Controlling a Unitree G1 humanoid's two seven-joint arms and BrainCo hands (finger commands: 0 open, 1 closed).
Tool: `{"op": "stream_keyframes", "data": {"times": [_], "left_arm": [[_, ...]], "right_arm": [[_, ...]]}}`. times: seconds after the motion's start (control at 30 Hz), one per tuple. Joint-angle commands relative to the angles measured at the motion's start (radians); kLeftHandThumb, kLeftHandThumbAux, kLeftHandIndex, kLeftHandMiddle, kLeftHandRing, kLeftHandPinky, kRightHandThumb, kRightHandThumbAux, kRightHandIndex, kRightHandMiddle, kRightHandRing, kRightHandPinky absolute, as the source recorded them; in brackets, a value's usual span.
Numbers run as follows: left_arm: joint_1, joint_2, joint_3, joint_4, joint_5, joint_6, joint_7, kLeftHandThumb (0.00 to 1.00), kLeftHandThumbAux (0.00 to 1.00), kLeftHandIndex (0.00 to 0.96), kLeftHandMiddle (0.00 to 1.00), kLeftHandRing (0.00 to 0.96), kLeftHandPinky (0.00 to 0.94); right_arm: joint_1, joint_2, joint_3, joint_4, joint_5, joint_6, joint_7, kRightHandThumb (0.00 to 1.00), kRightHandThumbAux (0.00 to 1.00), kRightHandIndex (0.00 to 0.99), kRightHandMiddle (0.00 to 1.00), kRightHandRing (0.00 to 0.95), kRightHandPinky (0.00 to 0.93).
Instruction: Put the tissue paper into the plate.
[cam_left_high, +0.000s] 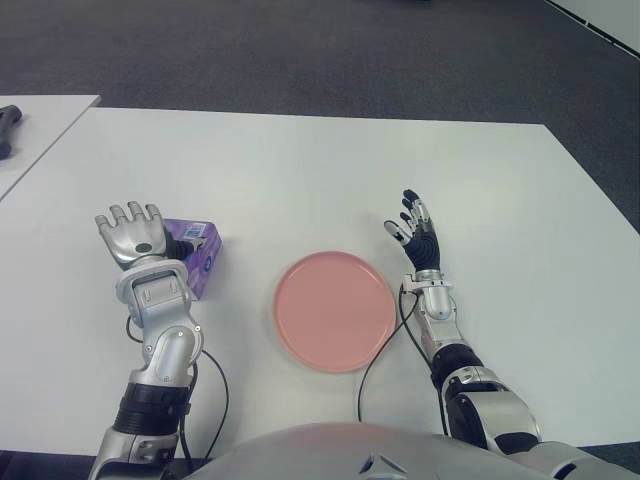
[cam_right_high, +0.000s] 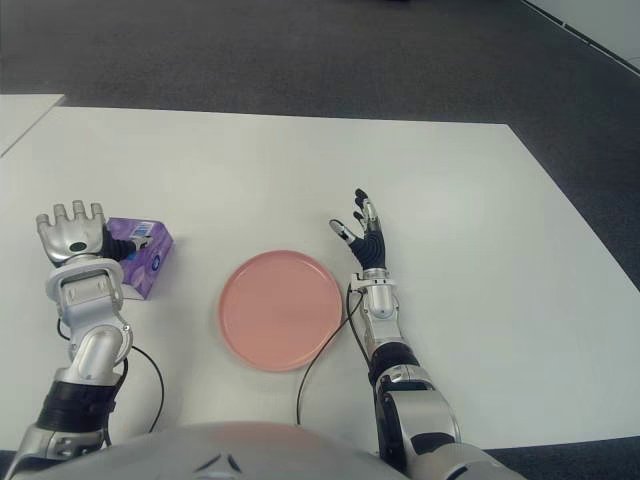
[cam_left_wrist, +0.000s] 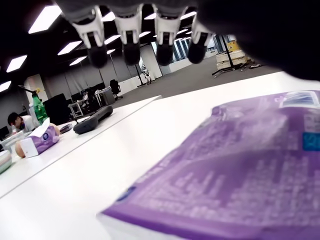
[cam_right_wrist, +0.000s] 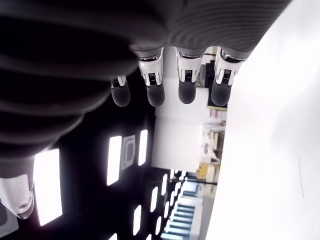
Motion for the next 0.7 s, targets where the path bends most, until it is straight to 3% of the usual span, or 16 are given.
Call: {"op": "stream_keyframes", "data": {"times": [0.03,0.7], "left_arm": [[0.016,0.009,-0.009,-0.008,-0.013,-0.011,-0.031,0.000,0.181,0.000,0.000,0.000,0.000],[0.061,0.018,-0.023,-0.066,-0.066,-0.037,-0.022,0.000,0.188,0.000,0.000,0.000,0.000]], "right_arm": [[0.098,-0.010,0.001,0.077,-0.012,-0.010,0.004,0.000,0.520,0.000,0.000,0.000,0.005],[0.104,-0.007,0.003,0.071,-0.015,-0.013,0.000,0.000,0.520,0.000,0.000,0.000,0.005]]}}
